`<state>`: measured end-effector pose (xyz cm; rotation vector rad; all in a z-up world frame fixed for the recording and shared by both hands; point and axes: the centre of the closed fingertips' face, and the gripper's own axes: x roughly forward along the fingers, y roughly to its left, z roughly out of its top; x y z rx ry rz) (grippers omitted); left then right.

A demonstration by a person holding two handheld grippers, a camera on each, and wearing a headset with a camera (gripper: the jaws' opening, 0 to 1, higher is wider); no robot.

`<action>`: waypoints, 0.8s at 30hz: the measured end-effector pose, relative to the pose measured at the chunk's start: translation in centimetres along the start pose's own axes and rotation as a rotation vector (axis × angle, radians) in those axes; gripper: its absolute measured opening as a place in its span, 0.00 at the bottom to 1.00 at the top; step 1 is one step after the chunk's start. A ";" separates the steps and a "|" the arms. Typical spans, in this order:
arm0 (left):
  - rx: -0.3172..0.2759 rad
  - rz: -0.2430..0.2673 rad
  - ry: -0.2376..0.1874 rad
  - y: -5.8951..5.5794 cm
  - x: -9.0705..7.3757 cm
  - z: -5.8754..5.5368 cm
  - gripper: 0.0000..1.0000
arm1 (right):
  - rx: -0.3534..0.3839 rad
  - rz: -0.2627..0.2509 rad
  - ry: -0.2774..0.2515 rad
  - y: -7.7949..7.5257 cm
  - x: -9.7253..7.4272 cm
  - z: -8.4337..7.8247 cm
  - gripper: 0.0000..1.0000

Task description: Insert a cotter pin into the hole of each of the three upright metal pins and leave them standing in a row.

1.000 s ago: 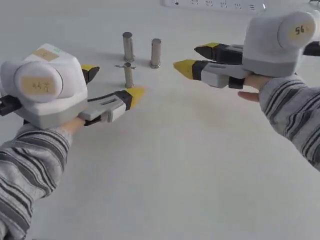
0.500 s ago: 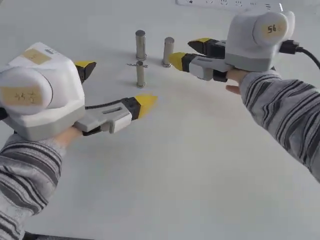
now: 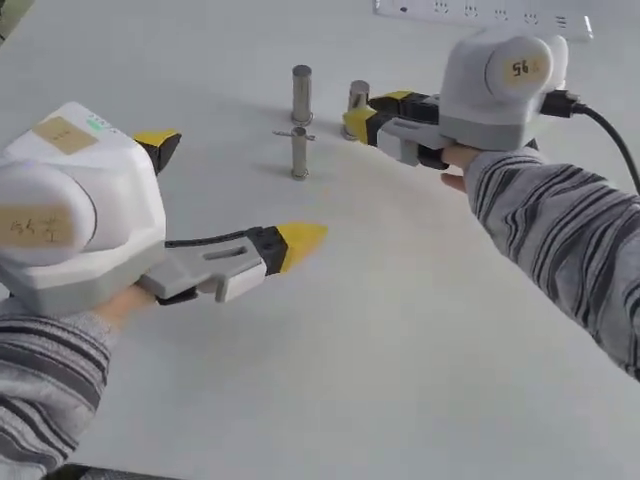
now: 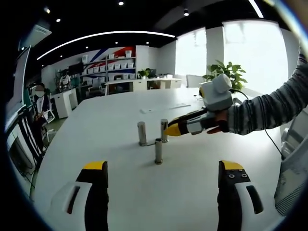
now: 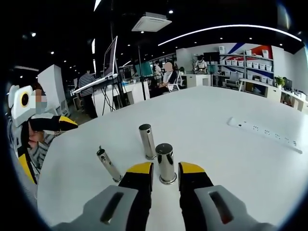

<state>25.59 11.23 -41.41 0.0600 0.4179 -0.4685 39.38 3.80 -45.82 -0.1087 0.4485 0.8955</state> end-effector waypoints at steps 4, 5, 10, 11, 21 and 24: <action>-0.007 -0.011 -0.004 -0.2 -0.1 0.0 0.98 | 0.008 -0.010 -0.010 -0.1 0.1 0.4 0.12; -0.011 -0.010 -0.007 -0.1 -0.1 0.1 0.99 | 0.007 -0.010 -0.007 -0.1 0.1 0.4 0.11; -0.016 -0.017 -0.014 -0.2 -0.4 0.3 0.99 | 0.040 -0.010 -0.010 -0.2 0.4 0.4 0.10; -0.017 -0.019 -0.014 -0.2 -0.4 0.4 0.99 | 0.041 -0.008 -0.013 -0.1 0.3 0.4 0.10; -0.024 0.003 -0.007 0.2 -1.0 -0.1 0.99 | 0.018 -0.065 -0.001 -0.2 -0.1 0.5 0.08; -0.022 0.002 -0.007 0.0 -1.0 -0.1 0.99 | -0.024 -0.099 0.014 -0.4 -0.7 0.5 0.08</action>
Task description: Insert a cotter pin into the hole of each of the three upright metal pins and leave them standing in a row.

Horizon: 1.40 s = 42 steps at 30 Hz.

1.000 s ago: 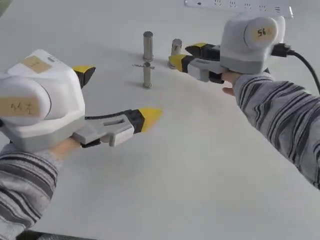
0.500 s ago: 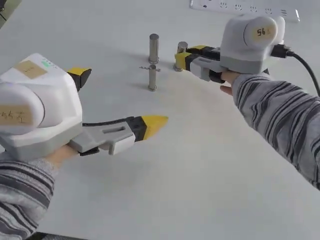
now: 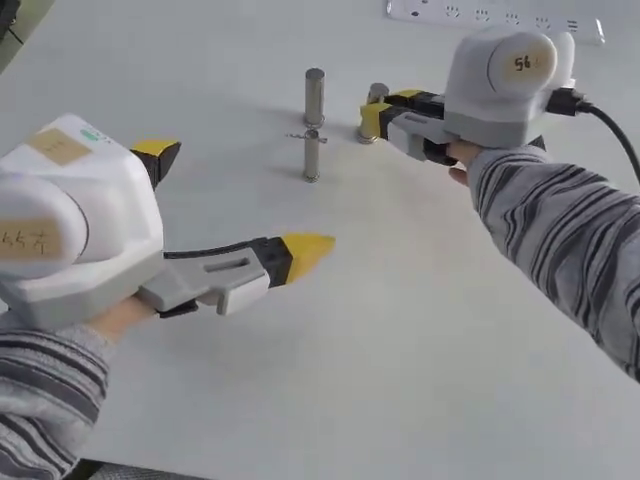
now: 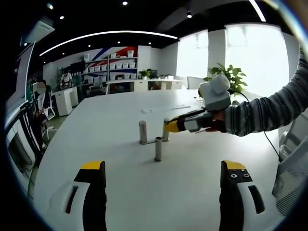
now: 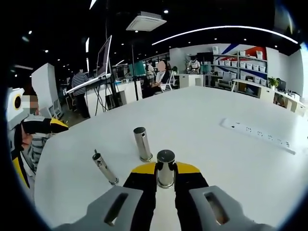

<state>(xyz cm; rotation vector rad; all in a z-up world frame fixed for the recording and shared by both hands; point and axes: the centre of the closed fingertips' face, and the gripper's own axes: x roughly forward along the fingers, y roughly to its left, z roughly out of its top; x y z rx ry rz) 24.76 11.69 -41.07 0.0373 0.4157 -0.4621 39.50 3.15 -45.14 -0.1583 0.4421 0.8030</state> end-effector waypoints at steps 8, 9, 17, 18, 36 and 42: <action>0.012 -0.011 -0.006 -0.4 0.1 0.5 0.99 | -0.011 -0.086 -0.002 -0.5 -2.5 -0.6 0.08; 0.012 -0.013 -0.006 -0.5 0.1 0.5 0.99 | -0.010 -0.093 -0.001 -0.5 -2.8 -0.6 0.08; 0.006 -0.027 -0.013 -1.3 0.1 0.7 0.98 | 0.043 -0.163 -0.003 -0.6 -5.9 -1.0 0.08; 0.007 -0.029 -0.013 -1.4 0.1 0.7 0.98 | 0.031 -0.168 -0.001 -0.5 -6.2 -1.1 0.08; 0.007 -0.051 -0.019 -2.7 -0.2 0.8 0.97 | 0.061 -0.243 0.049 3.8 -9.8 -3.5 0.07; 0.009 -0.053 -0.019 -2.9 -0.3 0.7 0.96 | 0.105 -0.256 0.046 4.7 -9.7 -4.3 0.07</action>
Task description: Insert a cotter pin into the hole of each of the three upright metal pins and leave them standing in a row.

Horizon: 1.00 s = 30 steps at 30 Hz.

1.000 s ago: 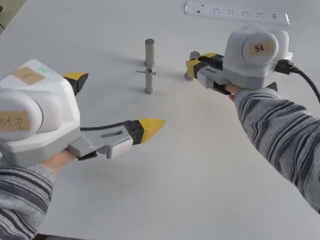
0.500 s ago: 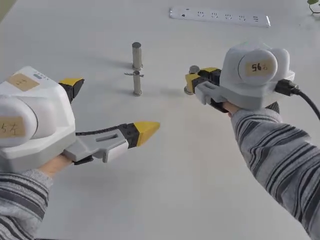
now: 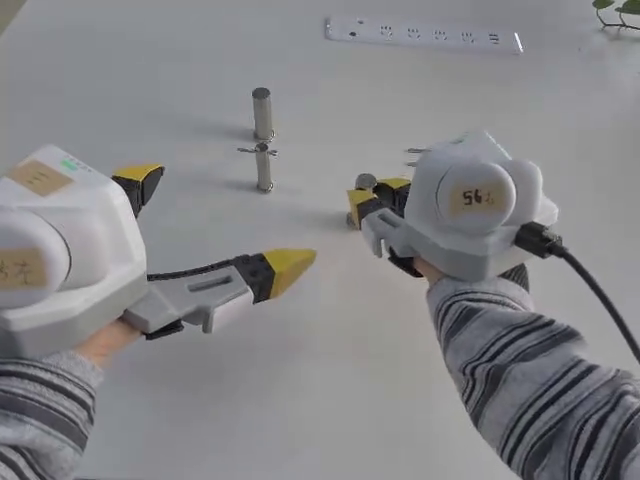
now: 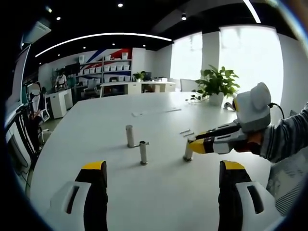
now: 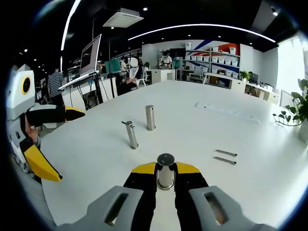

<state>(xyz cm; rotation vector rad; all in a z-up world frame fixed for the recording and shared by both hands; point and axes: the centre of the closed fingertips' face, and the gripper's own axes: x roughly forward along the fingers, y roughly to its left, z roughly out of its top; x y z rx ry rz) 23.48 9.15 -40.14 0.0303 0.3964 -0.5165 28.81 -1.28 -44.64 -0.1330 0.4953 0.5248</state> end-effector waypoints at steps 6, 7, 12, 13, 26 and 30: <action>0.003 0.000 -0.003 0.1 -0.1 0.1 0.96 | -0.004 -0.012 -0.007 0.2 0.0 -0.3 0.08; 0.003 0.000 -0.002 0.1 -0.1 0.1 0.96 | 0.001 -0.015 -0.009 0.2 0.0 -0.3 0.08; 0.003 -0.001 0.005 0.1 -0.1 -0.1 0.96 | -0.012 -0.009 -0.030 0.2 0.0 -0.3 0.08; 0.002 -0.001 0.006 0.1 -0.1 -0.1 0.96 | -0.006 -0.007 -0.030 0.1 0.0 -0.2 0.08; -0.003 -0.006 0.021 -0.3 -0.2 -0.4 0.96 | 0.024 0.056 -0.049 0.0 -0.4 0.8 0.21; -0.004 -0.002 0.015 -0.2 -0.3 -0.1 0.97 | 0.035 0.080 -0.050 -0.3 -1.4 1.1 0.27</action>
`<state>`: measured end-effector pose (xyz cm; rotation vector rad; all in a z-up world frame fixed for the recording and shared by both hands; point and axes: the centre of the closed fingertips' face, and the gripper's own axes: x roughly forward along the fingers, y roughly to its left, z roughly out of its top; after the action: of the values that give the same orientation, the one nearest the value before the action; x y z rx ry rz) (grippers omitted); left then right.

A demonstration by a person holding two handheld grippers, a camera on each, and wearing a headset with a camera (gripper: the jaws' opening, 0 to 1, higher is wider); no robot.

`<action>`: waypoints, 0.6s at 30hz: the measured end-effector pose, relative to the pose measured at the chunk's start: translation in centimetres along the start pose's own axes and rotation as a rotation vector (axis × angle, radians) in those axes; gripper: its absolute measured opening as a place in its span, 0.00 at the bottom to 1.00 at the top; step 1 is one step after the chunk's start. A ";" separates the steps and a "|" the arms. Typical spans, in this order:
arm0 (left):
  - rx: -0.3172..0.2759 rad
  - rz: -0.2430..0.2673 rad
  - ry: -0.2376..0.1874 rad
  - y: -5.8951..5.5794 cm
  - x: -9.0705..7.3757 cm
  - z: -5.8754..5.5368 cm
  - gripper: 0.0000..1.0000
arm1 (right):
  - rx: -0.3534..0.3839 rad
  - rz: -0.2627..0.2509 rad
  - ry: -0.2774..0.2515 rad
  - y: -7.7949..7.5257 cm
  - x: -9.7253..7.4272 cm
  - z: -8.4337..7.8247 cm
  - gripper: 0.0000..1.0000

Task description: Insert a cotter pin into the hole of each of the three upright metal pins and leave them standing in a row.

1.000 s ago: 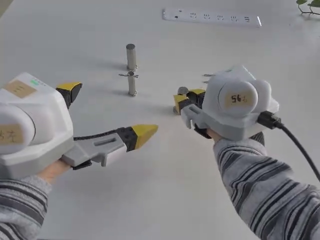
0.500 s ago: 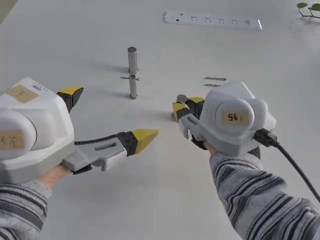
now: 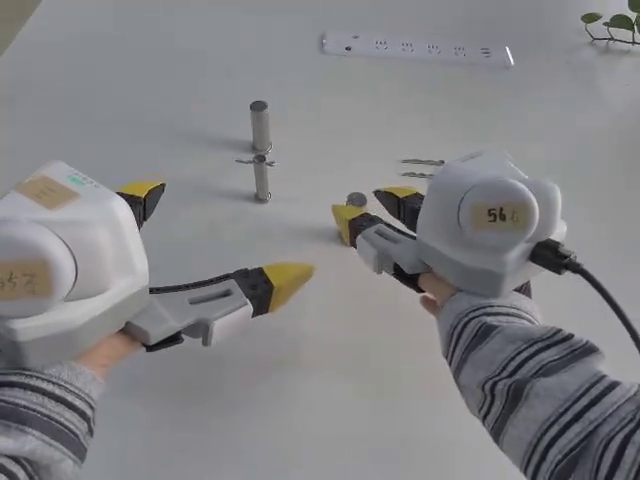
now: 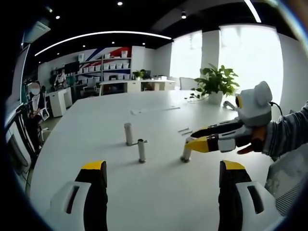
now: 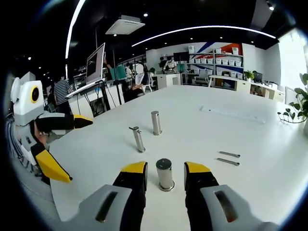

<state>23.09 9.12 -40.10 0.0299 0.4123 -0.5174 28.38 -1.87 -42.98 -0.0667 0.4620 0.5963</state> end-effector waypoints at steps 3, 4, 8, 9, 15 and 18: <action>-0.004 0.006 -0.003 0.1 -0.1 0.1 0.97 | -0.014 0.020 -0.002 -0.6 -1.1 0.7 0.28; -0.007 0.007 -0.001 0.1 -0.1 0.1 0.97 | -0.016 0.024 -0.001 -0.8 -1.4 0.8 0.28; -0.009 0.014 0.001 0.1 -0.2 0.1 0.97 | -0.059 0.054 0.019 -1.8 -2.3 1.1 0.27; -0.009 0.015 0.001 0.0 -0.2 0.1 0.97 | -0.065 0.067 0.033 -2.1 -2.6 1.1 0.28; -0.002 0.013 0.017 -0.3 -0.4 0.0 0.96 | -0.205 0.110 0.149 -4.2 -2.8 0.3 0.28; 0.001 0.010 0.011 -0.4 -0.4 0.3 0.96 | -0.239 0.135 0.199 -5.3 -2.3 0.2 0.28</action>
<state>22.65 8.93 -39.62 0.0363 0.4222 -0.5074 29.66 -7.43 -42.17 -0.3267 0.5892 0.7803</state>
